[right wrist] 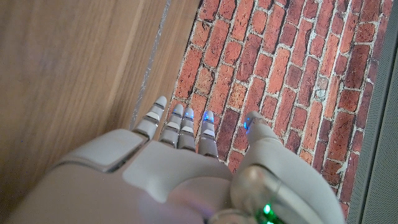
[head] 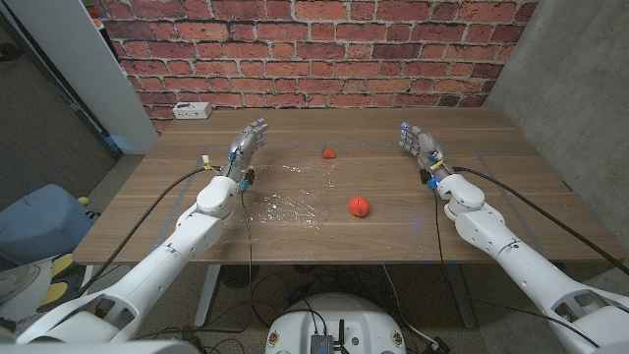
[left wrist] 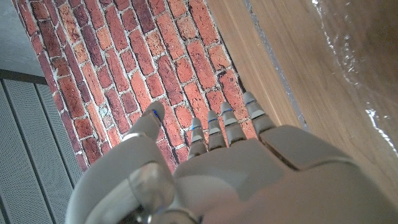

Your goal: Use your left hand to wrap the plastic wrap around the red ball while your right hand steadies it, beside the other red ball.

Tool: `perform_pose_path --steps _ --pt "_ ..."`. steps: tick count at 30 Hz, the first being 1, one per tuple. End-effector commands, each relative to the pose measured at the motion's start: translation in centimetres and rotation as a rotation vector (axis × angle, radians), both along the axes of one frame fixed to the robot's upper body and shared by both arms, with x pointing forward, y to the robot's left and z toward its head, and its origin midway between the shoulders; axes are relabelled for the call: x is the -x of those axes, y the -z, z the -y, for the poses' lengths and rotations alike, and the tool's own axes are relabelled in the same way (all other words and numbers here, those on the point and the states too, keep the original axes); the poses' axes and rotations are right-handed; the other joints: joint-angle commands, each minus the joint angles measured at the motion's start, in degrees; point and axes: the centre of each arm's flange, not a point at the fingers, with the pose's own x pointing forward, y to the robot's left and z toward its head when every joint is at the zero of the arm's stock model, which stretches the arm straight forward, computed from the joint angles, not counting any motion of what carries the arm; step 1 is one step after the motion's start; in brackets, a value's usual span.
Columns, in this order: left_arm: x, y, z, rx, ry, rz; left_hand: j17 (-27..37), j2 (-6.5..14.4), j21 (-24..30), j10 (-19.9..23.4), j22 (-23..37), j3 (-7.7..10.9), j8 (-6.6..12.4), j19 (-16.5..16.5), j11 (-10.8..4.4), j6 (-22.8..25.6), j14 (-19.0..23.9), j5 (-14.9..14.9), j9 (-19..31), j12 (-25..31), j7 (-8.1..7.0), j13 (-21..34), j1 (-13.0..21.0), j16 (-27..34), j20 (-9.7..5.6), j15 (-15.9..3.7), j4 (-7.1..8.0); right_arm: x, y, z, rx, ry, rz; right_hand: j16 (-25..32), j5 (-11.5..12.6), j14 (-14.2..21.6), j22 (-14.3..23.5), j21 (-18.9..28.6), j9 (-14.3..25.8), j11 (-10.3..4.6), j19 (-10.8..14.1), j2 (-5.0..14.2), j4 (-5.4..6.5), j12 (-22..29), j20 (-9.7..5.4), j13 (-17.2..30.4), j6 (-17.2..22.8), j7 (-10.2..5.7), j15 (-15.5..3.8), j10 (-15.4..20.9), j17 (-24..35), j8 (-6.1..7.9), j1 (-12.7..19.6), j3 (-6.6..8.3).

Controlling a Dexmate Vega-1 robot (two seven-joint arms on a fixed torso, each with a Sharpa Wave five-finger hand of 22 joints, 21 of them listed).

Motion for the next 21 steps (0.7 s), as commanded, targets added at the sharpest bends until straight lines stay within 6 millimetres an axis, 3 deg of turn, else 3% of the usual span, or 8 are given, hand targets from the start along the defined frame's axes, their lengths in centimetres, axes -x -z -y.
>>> perform_pose_path --steps 1,6,15,21 --pt "0.4 -1.0 0.1 -0.081 -0.092 -0.023 -0.01 -0.89 -0.21 -0.40 0.31 -0.55 -0.37 -0.52 0.20 0.00 -0.44 -0.38 -0.26 -0.21 0.09 0.01 -0.28 0.02 0.84 0.47 0.07 0.5 0.0 0.1 -0.004 0.010 0.013 -0.35 0.39 -0.44 0.22 0.12 -0.05 -0.16 -0.19 -0.33 -0.34 -0.03 0.46 0.17 -0.33 0.04 0.10 -0.29 0.15 -0.15 0.23 0.20" --pt "0.4 -2.1 0.5 -0.150 -0.153 -0.058 0.00 -1.06 -0.14 -0.26 0.33 -0.85 -0.59 -0.36 -0.23 0.38 0.32 -0.68 -0.69 -0.29 -0.24 -0.13 -0.58 0.42 1.16 0.41 0.15 0.7 0.3 0.3 -0.009 0.013 0.011 -0.33 0.39 -0.46 0.22 0.12 -0.08 -0.29 -0.19 -0.32 -0.35 -0.05 0.57 0.17 -0.31 0.03 0.15 -0.26 0.20 -0.15 0.23 0.21" --pt "0.2 -4.5 1.6 -0.313 -0.229 -0.112 -0.08 -0.93 0.27 0.36 0.35 -0.92 -1.63 0.60 -1.08 -0.15 1.45 -1.33 -1.66 -0.37 -2.33 -0.46 0.25 0.84 1.02 -0.86 -0.38 0.9 0.8 0.6 -0.019 0.015 0.014 -0.29 0.39 -0.47 0.23 0.12 -0.13 -0.15 -0.24 -0.35 -0.38 -0.11 0.81 0.17 -0.30 -0.03 0.22 -0.28 0.30 -0.16 0.21 0.20" --pt "0.1 -5.8 2.6 -0.416 -0.258 -0.126 -0.08 -0.79 0.24 -0.08 0.35 -0.94 -1.85 0.52 -1.47 -0.09 1.22 -1.67 -1.94 -0.65 -2.69 -0.57 0.61 0.76 0.98 -1.32 -0.50 1.0 1.2 0.9 -0.029 0.014 0.014 -0.23 0.38 -0.40 0.24 0.11 -0.16 -0.13 -0.28 -0.36 -0.36 -0.10 0.89 0.17 -0.25 -0.08 0.28 -0.18 0.36 -0.15 0.16 0.18"
